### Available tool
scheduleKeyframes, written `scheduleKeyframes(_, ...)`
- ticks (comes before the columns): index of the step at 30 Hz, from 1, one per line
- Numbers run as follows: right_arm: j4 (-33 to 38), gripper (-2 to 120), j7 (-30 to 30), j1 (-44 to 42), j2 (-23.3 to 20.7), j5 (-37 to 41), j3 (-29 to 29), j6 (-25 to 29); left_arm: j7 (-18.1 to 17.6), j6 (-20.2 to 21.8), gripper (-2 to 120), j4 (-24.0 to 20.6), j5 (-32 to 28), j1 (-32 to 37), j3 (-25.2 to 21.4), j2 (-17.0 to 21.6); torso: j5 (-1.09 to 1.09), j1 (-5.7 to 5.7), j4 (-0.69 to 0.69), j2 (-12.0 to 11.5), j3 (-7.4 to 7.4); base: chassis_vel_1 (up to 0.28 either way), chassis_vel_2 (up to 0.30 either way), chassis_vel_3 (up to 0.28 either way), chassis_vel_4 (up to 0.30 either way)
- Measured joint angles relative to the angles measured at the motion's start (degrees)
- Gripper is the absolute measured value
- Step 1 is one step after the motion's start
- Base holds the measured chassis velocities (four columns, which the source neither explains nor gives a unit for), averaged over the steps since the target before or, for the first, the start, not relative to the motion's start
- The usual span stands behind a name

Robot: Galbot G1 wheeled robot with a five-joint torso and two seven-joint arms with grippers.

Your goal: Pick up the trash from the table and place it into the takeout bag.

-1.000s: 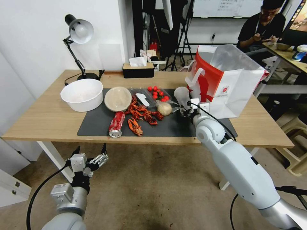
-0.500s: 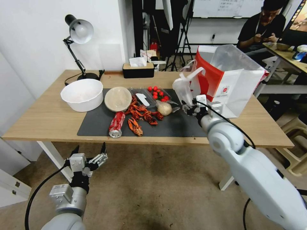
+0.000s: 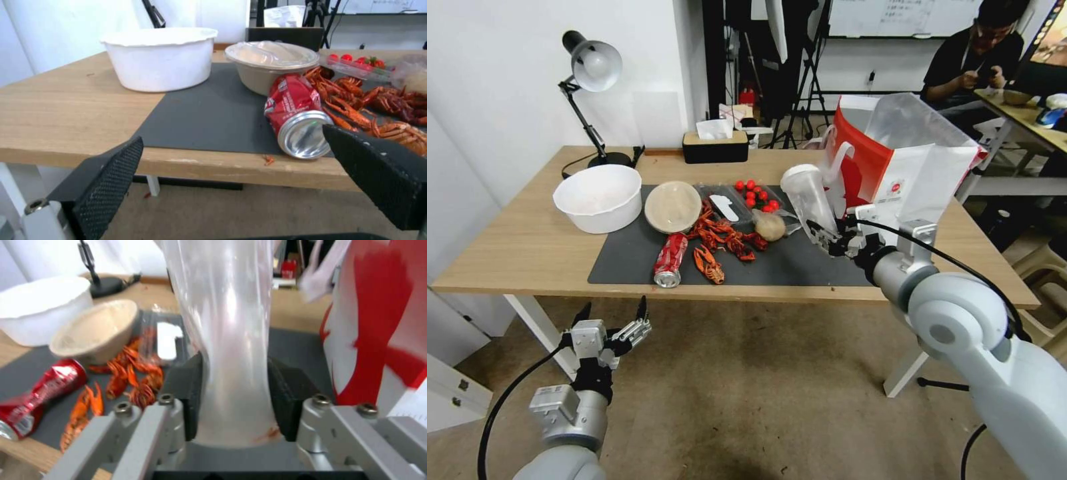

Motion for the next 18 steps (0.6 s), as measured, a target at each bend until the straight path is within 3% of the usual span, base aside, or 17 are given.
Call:
scheduleKeyframes(7,0.2,15,1.66,4.81,-2.61,0.42,1.5,4.13,-0.05,-0.25,100,-0.42,0.09,0.43,-0.15,-0.04,0.0,0.0,-0.01,0.0,0.0,0.0,0.0,0.0,0.0)
scheduleKeyframes(11,-4.68,6,2.89,12.54,-4.1,3.06,2.21,5.4,-0.08,-0.31,100,-0.43,0.12,0.46,-0.09,-0.04,0.0,0.01,0.0,0.0,0.01,0.0,0.0,0.0,0.0)
scheduleKeyframes(18,-12.86,6,3.72,22.13,-5.5,6.3,1.88,5.7,-0.13,-0.39,100,-0.31,0.12,0.47,-0.07,-0.03,-0.01,0.01,0.0,-0.01,0.01,0.0,0.0,0.0,0.0)
